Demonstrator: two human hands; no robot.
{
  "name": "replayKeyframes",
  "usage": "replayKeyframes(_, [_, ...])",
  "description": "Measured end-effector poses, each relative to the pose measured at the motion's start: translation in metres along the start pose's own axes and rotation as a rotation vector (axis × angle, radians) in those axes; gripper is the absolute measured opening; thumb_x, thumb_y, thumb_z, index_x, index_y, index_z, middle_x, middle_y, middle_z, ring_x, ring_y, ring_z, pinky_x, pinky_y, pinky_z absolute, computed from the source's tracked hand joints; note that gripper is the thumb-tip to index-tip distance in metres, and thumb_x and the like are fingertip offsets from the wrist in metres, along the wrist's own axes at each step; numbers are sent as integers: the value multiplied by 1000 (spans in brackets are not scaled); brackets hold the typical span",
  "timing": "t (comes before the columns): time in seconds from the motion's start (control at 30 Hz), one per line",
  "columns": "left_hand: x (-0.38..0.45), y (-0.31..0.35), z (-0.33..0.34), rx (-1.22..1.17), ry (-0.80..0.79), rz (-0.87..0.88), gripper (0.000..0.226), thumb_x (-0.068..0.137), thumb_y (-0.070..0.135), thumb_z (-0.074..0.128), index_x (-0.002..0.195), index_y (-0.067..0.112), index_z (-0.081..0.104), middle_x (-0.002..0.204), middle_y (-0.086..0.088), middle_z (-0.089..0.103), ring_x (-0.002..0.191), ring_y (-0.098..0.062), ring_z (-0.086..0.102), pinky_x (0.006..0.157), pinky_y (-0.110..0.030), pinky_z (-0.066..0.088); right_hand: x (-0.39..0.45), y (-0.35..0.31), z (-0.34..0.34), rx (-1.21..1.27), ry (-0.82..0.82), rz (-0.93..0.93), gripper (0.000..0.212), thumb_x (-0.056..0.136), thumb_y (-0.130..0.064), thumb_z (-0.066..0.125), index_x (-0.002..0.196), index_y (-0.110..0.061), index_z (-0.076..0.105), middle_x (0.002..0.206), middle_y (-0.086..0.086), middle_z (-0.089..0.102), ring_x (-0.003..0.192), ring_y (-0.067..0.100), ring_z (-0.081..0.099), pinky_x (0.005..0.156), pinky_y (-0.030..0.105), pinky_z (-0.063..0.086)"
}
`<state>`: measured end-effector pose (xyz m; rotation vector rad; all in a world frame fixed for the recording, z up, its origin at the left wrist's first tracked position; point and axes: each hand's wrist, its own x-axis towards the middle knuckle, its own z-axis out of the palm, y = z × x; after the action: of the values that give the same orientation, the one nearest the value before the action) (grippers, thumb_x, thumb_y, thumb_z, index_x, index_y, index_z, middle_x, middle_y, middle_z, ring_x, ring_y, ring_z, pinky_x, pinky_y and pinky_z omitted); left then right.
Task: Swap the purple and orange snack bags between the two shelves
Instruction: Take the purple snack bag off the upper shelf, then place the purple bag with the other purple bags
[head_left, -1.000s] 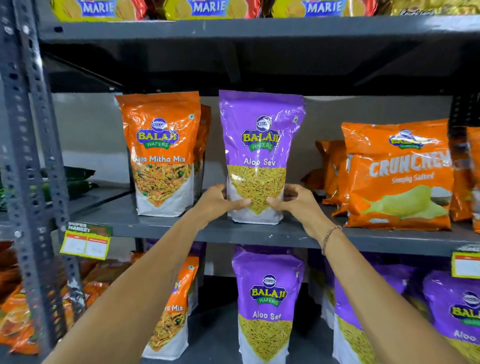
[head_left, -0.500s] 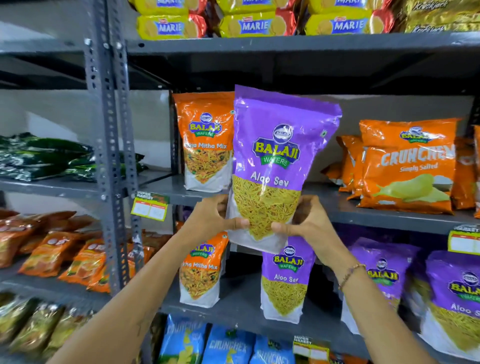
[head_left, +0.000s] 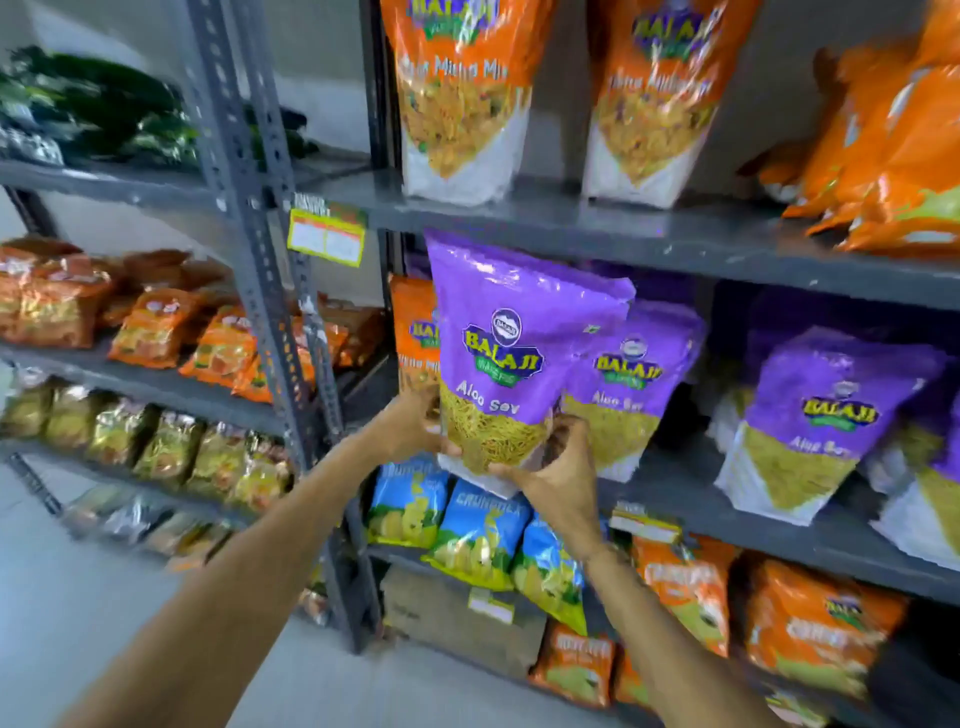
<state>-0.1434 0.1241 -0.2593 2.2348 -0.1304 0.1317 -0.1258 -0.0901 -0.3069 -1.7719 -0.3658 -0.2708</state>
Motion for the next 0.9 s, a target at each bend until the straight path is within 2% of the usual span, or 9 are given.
replayKeyframes(0.1, [20,-31,14,58,-89,-116,63,65,14,83,121,14,55,118,-5,64,103,-9,64,80,-10,46,-11,36,20,20,91,60,70,47,-36,93,99,-24,47,89,-5,66,85,-2,62,76,18,50])
replayKeyframes(0.2, [39,-48,30,16,-147,-101,58,62,8,85,105,34,55,100,22,63,82,16,62,67,1,46,-12,63,29,28,149,107,67,51,-27,93,100,-20,48,85,-17,59,77,-7,56,69,12,43])
replayKeyframes(0.37, [70,-55,55,39,-178,-99,64,64,2,82,120,9,53,105,1,66,92,-14,64,69,-4,48,-1,84,35,25,254,181,68,55,-31,91,103,-12,48,85,6,68,80,9,63,70,24,48])
replayKeyframes(0.47, [81,-49,64,46,-180,-55,80,67,4,81,136,3,39,127,-16,60,112,-31,60,93,-38,52,10,90,39,30,303,209,64,56,-29,92,99,-17,46,82,13,68,79,19,67,69,25,50])
replayKeyframes(0.53, [88,-50,66,75,-203,-40,87,70,6,80,141,3,31,133,-22,55,119,-35,55,98,-47,47,15,90,46,49,345,219,64,56,-28,92,101,-27,47,93,22,67,87,32,66,76,35,53])
replayKeyframes(0.63, [96,-54,68,82,-277,-64,93,80,12,72,150,9,11,144,-17,47,130,-32,47,105,-44,41,20,88,56,56,437,193,73,54,-33,92,103,-57,44,103,18,65,96,29,63,83,35,53])
replayKeyframes(0.7, [98,-56,70,83,-305,-86,89,87,13,63,151,9,2,145,-17,46,130,-33,47,104,-38,41,23,88,63,11,499,192,74,54,-36,92,102,-59,42,102,14,63,95,26,60,83,30,51])
replayKeyframes(0.8, [98,-63,68,216,-299,-36,75,92,17,55,150,7,9,124,-26,60,110,-39,58,86,-38,45,29,89,76,-43,537,194,67,59,-30,90,110,-22,47,107,20,58,99,29,57,88,44,48])
replayKeyframes(0.9, [92,-77,47,157,-255,41,38,91,16,57,128,6,54,108,-22,70,96,-33,68,83,-40,54,39,92,91,-130,507,175,67,68,-21,85,113,4,43,112,22,51,106,34,51,93,50,43])
